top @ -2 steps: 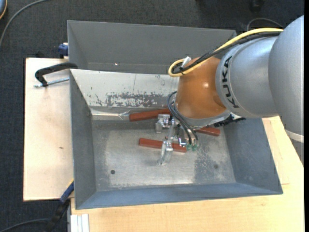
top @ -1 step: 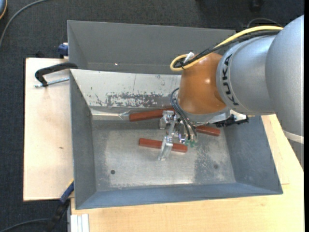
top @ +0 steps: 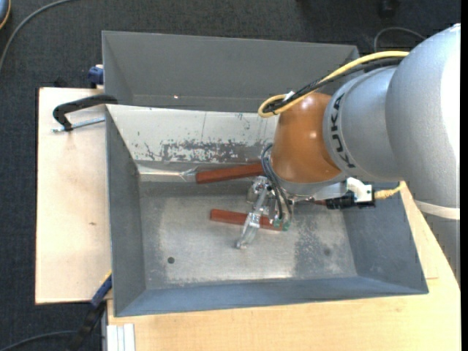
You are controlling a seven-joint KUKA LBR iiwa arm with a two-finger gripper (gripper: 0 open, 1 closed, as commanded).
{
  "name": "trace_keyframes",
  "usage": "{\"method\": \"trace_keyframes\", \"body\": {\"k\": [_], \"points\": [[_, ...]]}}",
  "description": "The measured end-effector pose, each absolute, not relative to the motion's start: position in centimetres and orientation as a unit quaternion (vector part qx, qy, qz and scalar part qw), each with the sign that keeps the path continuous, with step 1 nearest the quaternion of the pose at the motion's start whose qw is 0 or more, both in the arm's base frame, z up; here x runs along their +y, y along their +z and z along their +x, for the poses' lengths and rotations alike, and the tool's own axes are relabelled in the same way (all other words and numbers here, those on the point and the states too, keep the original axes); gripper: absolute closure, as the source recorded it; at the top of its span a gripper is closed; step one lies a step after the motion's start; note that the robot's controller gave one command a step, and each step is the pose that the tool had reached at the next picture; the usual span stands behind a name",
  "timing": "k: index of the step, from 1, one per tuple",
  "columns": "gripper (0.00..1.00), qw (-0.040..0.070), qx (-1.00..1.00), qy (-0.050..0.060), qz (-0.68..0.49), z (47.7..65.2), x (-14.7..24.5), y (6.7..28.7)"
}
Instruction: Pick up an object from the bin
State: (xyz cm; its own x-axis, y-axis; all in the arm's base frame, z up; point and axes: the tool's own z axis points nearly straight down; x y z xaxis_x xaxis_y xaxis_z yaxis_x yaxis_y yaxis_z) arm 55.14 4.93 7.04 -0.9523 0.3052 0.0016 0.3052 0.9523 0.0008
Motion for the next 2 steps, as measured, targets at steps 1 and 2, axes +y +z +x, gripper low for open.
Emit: {"method": "trace_keyframes", "body": {"k": [1,2], "points": [[0.00,0.000,-0.988,-0.001,-0.154,55.20,5.01,7.11],[1.00,0.000,-0.988,-0.001,-0.154,55.19,5.01,7.10]]}}
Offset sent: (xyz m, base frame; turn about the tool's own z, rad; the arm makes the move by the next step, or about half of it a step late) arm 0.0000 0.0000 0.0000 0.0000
